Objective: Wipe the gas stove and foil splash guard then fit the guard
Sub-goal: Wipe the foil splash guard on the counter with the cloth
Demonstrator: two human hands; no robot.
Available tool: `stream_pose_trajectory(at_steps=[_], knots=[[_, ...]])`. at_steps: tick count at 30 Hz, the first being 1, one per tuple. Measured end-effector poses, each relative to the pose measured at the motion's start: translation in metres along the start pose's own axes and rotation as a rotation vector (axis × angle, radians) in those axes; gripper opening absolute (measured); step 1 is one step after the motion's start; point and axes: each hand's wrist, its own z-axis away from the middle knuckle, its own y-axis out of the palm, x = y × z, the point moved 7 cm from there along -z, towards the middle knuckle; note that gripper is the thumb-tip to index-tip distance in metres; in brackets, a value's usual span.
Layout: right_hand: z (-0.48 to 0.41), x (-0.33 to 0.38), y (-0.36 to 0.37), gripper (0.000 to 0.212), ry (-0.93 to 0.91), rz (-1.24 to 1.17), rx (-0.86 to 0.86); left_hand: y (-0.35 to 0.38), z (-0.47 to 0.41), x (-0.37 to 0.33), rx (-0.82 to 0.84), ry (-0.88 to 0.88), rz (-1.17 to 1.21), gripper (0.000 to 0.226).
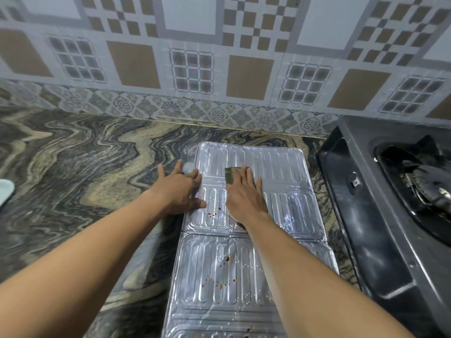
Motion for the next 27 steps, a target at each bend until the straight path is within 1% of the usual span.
stream_pose_trajectory(at_steps=[3, 7, 12, 19, 23, 27], knots=[[-0.001, -0.001, 0.002, 0.059, 0.004, 0.025, 0.013, 0.008, 0.009, 0.007, -0.007, 0.027, 0.007, 0.099], [0.000, -0.002, 0.002, 0.060, 0.002, 0.051, 0.048, 0.017, 0.018, 0.013, 0.034, 0.042, -0.019, 0.113], [0.001, 0.001, 0.001, 0.061, -0.010, 0.066, 0.070, 0.016, 0.015, 0.012, 0.045, 0.043, -0.009, 0.117], [0.015, 0.026, 0.009, 0.058, -0.199, 0.031, 0.078, 0.017, 0.016, 0.012, 0.046, 0.018, -0.010, 0.119], [0.025, 0.032, 0.012, 0.063, -0.292, 0.029, 0.084, 0.016, 0.018, 0.011, 0.051, 0.005, -0.026, 0.120], [0.036, 0.033, 0.013, 0.072, -0.321, 0.037, 0.077, 0.012, 0.020, 0.011, 0.064, -0.045, -0.049, 0.120]])
